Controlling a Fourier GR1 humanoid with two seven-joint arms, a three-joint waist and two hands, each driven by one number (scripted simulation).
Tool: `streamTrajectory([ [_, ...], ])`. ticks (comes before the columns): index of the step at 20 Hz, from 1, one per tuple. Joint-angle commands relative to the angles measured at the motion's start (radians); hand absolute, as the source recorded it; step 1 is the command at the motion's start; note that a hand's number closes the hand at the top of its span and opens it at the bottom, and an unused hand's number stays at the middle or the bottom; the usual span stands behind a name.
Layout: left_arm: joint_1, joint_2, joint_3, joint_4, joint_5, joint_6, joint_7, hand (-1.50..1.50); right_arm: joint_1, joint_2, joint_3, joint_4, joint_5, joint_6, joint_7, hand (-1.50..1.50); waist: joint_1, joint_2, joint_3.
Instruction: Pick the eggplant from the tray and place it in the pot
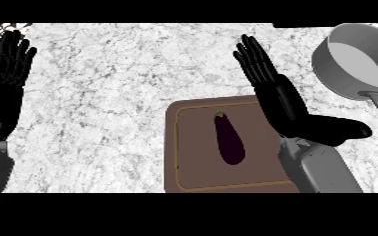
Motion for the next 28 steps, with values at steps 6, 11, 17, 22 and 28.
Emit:
streamTrajectory([
  [6, 0.114, -0.191, -0.08, 0.066, -0.03, 0.098, -0.057, 0.0, 0.003, -0.291, -0.184, -0.202, 0.192, 0.051, -0.251, 1.5, -0.043, -0.037, -0.022],
  [11, 0.163, -0.291, -0.178, 0.056, -0.069, 0.132, -0.08, 0.0, 0.283, -0.239, -0.194, -0.148, 0.478, -0.317, -0.211, -1.5, -0.033, -0.032, -0.021],
  [17, 0.172, -0.314, -0.177, 0.115, -0.081, 0.092, -0.15, 0.0, 0.545, -0.174, -0.053, -0.423, 0.597, -0.351, -0.36, -1.5, -0.001, -0.028, -0.021],
  [22, 0.155, -0.323, -0.186, 0.106, -0.092, 0.106, -0.109, 0.0, 0.627, -0.283, 0.021, -0.567, 0.832, -0.293, -0.037, -1.5, -0.003, -0.029, -0.024],
  [28, 0.153, -0.332, -0.192, 0.093, -0.112, 0.126, -0.115, 0.0, 0.648, -0.402, 0.097, -0.543, 1.037, -0.075, 0.243, -1.5, 0.012, -0.026, -0.027],
])
